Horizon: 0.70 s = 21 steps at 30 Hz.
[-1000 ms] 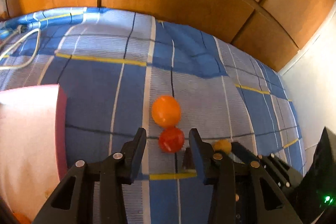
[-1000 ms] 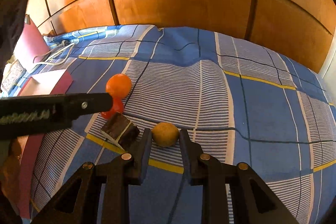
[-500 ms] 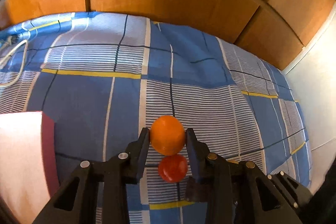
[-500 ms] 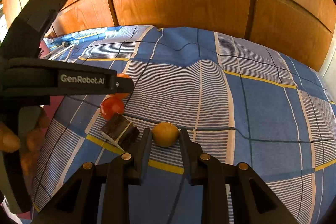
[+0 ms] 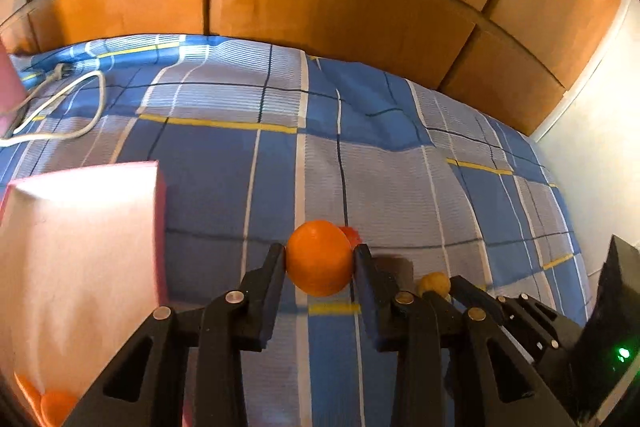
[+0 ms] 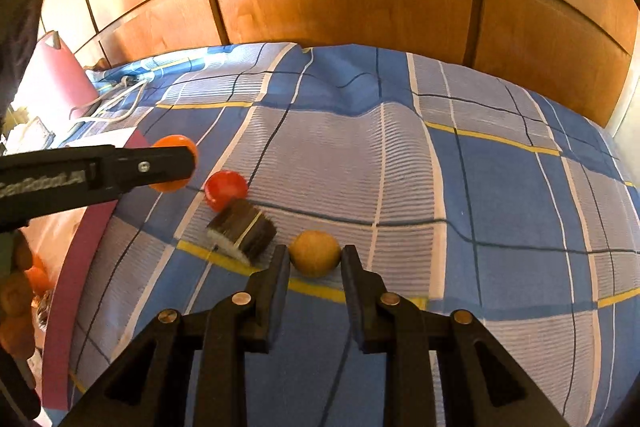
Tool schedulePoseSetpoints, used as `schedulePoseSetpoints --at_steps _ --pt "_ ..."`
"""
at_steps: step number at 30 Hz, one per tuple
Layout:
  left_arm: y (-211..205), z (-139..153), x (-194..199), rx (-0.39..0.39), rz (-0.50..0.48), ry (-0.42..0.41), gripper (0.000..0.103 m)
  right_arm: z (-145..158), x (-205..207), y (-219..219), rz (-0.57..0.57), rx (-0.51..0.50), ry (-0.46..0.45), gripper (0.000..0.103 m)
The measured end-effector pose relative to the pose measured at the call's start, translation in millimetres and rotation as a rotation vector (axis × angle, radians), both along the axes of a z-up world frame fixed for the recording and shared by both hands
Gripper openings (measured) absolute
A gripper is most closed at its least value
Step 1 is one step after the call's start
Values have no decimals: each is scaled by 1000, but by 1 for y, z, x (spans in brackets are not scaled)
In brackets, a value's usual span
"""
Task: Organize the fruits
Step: 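Lift the orange with the left tool while the right tool lifts the yellow fruit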
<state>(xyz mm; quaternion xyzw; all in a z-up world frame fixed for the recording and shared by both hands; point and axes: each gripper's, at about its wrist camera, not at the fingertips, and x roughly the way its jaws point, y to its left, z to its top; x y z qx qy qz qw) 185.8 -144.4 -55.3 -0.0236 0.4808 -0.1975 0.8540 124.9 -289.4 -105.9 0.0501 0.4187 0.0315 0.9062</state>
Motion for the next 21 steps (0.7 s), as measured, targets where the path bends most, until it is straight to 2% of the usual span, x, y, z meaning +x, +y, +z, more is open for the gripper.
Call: schedulePoseSetpoints --at_steps 12,21 --pt "30 10 -67 6 11 -6 35 -2 -38 29 80 6 53 26" --pt "57 30 -107 -6 38 -67 35 -9 -54 28 34 50 96 25"
